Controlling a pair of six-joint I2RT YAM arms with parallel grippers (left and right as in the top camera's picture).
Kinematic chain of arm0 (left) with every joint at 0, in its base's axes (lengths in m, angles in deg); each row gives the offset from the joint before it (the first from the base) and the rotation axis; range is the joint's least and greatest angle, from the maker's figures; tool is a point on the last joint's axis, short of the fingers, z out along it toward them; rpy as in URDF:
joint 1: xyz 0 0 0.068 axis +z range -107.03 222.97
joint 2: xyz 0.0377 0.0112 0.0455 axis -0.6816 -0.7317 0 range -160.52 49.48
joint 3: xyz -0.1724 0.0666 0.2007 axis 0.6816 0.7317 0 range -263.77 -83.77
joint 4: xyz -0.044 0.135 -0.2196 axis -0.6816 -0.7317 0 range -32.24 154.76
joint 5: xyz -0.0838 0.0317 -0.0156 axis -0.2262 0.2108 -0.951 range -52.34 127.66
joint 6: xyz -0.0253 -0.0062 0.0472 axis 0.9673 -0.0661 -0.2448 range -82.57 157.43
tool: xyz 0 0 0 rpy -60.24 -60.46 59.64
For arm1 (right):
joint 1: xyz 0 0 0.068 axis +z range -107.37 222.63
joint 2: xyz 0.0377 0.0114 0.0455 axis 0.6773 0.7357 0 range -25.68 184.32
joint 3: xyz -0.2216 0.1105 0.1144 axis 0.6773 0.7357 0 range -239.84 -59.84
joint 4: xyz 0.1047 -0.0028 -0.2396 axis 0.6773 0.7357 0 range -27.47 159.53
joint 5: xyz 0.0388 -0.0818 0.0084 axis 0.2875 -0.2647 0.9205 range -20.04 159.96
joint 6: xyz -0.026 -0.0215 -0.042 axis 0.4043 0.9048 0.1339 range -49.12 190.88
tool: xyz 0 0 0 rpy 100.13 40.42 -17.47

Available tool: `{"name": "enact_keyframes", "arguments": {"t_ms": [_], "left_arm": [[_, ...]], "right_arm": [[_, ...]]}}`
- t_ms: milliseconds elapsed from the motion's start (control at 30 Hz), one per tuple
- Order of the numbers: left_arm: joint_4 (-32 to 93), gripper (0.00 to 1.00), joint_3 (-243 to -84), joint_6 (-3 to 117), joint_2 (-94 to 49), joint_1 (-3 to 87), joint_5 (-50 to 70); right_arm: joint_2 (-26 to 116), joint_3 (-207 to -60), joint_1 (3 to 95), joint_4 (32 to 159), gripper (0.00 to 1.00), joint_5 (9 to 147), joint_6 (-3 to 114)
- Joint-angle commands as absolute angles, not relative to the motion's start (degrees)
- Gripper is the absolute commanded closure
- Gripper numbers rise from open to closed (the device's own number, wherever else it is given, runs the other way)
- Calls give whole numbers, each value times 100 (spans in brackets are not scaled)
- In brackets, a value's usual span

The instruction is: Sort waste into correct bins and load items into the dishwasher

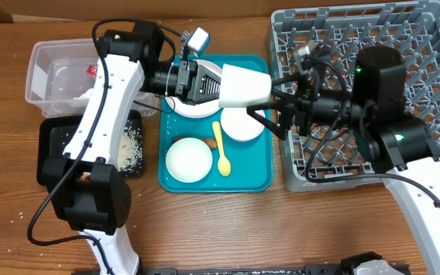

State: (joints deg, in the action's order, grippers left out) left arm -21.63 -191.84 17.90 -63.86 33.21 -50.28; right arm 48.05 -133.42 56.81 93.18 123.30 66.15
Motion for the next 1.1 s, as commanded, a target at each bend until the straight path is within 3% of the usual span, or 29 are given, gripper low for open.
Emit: {"name": "enact_keyframes", "arguments": {"t_ms": [0, 233, 433, 500, 633, 700, 900, 1067], "left_arm": [[-2355, 96, -19274, 1563, -6320, 3275, -5297], [-2712, 96, -19272, 1299, -6320, 2976, -5000], [-2707, 96, -19272, 1301, -6320, 2945, -4982], [-2685, 90, -19272, 1299, -6320, 2947, -4978], [-2596, 61, -19272, 1301, -6320, 2950, -4832], [-2521, 55, -19272, 1312, -6320, 2956, -4670], [-2290, 56, -19272, 1325, -6322, 3164, -4615], [-1863, 57, -19272, 1631, -6322, 3332, -3826]], "right_arm": [[4882, -13404, 5827, 9093, 0, 12409, 6613], [5026, -13404, 5993, 8608, 14, 12411, 6479], [5026, -13406, 5998, 8577, 44, 12542, 6468], [5026, -13406, 5998, 8581, 47, 12560, 6468], [5017, -13406, 5954, 8647, 50, 12558, 6468], [4943, -13417, 5746, 8798, 50, 12503, 6468], [4573, -13633, 4782, 10302, 50, 11476, 6473], [4451, -13943, 4588, 12194, 49, 9194, 6464]]}}
